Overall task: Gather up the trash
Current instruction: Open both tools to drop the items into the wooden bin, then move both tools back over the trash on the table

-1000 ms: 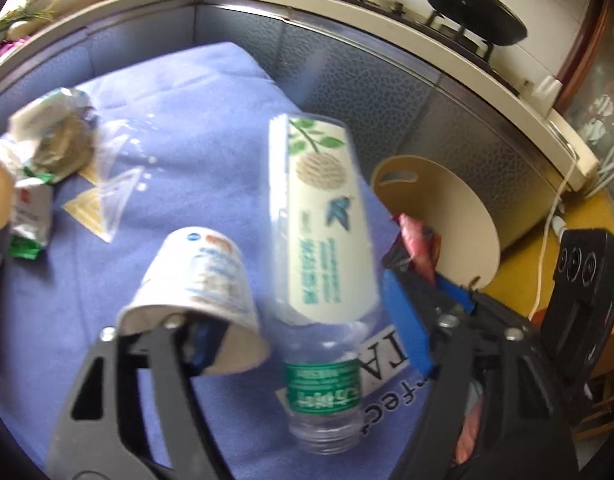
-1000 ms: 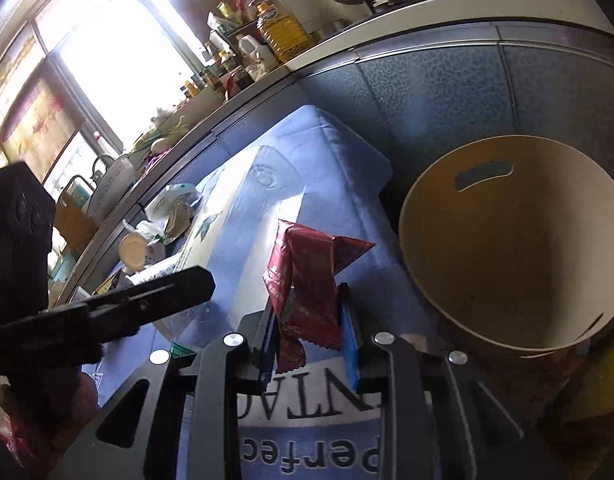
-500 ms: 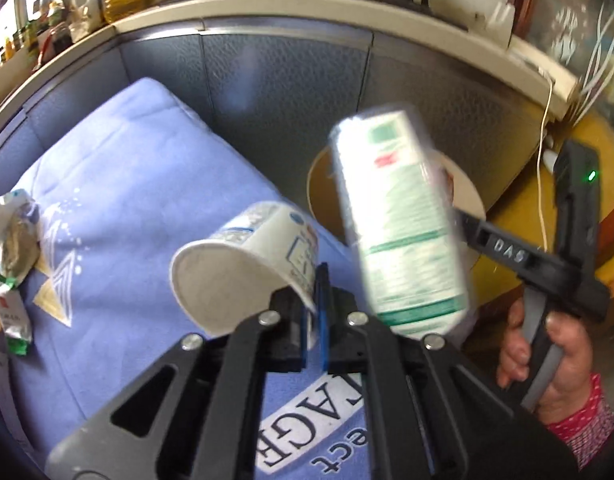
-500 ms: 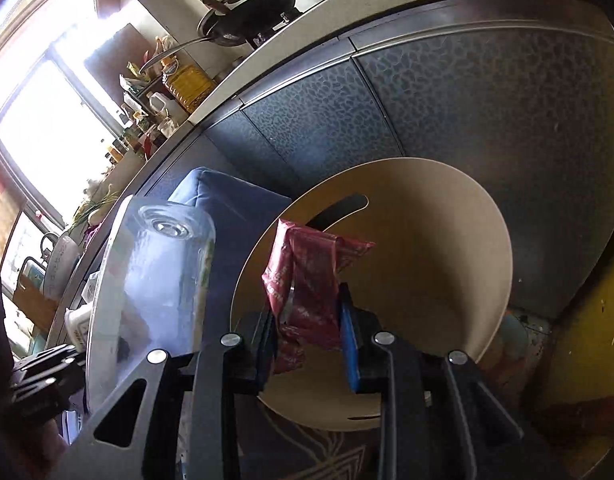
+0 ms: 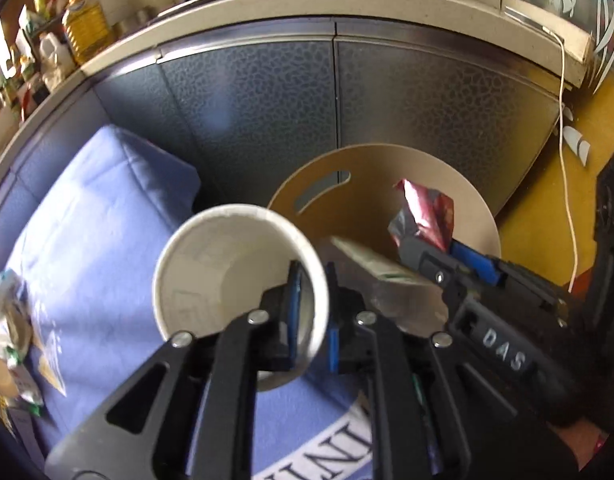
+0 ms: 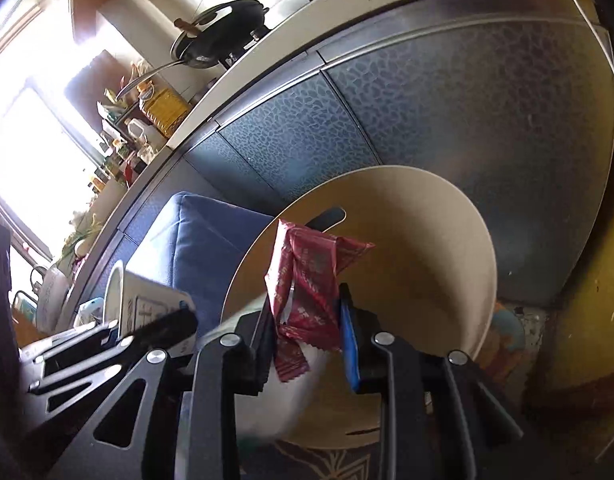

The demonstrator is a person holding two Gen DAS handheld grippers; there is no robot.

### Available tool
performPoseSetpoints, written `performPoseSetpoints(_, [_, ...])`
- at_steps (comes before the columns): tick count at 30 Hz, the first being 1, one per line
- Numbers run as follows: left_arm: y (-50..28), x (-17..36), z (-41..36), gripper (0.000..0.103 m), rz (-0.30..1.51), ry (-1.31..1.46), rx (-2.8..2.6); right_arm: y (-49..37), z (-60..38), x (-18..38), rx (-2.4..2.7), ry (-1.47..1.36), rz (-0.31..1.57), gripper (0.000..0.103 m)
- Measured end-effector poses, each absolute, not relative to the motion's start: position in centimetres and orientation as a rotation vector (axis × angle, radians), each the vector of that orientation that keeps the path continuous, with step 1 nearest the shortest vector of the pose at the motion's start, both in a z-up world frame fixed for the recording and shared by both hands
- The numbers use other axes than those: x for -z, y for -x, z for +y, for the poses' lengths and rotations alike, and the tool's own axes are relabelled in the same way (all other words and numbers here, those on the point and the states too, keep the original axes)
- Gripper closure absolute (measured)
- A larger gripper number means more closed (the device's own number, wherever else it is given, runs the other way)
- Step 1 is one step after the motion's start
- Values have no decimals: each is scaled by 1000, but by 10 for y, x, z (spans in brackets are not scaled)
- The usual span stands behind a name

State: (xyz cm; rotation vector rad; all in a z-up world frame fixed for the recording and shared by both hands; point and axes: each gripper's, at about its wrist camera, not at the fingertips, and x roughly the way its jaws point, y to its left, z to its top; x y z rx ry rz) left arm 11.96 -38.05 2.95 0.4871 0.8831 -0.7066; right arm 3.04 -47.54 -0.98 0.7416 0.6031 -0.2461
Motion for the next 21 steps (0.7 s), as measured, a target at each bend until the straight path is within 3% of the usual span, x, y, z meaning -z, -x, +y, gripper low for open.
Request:
performPoseSetpoints(2, [-126,-34,-380,92,899,-448,725,-37,-482,16,222,-758,673,65])
performPoseSetpoints(4, [-131,-37,-373,91,901,-415,728,-41,-485,15,242,-747,697,42])
performPoseSetpoints(6, [-131,-39,-364,80,892,-398,717,-37,-487,14,258,-739,678,37])
performPoseSetpoints(9, [-131,-46,-342,69,846,-358,697,-30,-486,10,275,-734,637,34])
performPoseSetpoints(21, [-106,-73,-208,68,709,-189,518,-23,-433,-47,194,-623,481,36])
